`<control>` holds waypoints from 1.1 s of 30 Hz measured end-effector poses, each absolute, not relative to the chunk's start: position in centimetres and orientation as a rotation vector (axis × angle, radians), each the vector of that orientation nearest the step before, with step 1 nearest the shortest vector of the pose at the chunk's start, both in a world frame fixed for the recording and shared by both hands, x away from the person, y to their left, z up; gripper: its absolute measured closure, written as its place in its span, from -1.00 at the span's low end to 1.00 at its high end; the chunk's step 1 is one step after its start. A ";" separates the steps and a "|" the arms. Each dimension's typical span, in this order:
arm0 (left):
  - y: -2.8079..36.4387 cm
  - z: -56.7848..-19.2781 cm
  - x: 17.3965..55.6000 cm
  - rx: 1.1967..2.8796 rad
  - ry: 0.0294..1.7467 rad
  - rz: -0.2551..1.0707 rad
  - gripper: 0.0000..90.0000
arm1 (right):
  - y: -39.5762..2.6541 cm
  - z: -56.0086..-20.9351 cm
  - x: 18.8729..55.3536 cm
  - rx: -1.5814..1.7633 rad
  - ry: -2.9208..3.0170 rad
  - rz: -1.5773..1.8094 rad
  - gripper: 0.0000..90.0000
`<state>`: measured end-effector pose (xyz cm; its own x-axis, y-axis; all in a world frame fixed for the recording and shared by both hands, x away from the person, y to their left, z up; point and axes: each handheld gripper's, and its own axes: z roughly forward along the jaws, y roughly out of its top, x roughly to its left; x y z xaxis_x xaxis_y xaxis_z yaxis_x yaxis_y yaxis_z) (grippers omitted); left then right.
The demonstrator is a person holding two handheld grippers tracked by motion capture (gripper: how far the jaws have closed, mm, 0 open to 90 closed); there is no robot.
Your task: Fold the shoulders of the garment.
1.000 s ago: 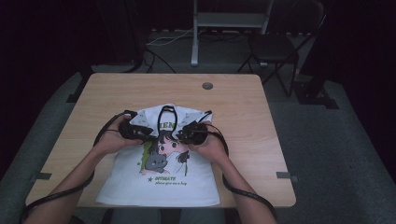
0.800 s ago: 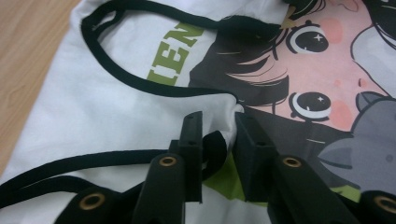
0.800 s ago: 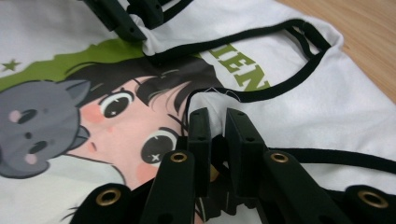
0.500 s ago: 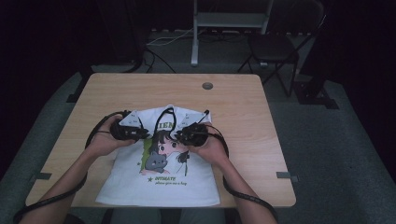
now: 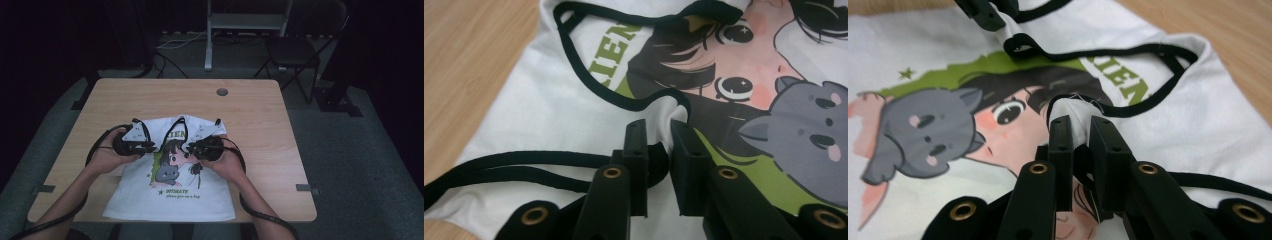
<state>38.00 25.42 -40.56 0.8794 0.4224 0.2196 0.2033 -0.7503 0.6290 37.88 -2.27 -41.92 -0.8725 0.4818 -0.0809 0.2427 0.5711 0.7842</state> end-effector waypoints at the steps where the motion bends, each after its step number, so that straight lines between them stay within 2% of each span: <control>1: 25.3 -40.7 38.0 2.426 0.450 0.463 0.63 | -2.2 -42.3 37.9 0.588 2.536 1.170 0.75; 7: 25.5 -40.7 38.0 2.404 0.458 0.424 0.43 | -2.2 -42.9 37.6 0.550 2.591 1.132 0.71; 10: 26.1 -40.2 38.1 2.356 0.471 0.402 0.36 | -3.0 -42.2 37.5 0.535 2.611 1.146 0.69; 14: 25.8 -40.4 38.0 2.389 0.444 0.389 0.31 | -3.6 -41.3 37.7 0.528 2.610 1.157 0.62; 20: 24.7 -41.2 38.0 2.428 0.436 0.364 0.31 | -3.9 -41.0 38.7 0.655 2.536 1.309 0.47; 27: 24.1 -41.4 37.8 2.406 0.425 0.339 0.33 | -2.8 -42.9 39.1 0.653 2.596 1.124 0.45; 33: 23.7 -41.4 37.6 2.362 0.428 0.307 0.33 | -2.9 -43.2 38.9 0.611 2.618 1.071 0.41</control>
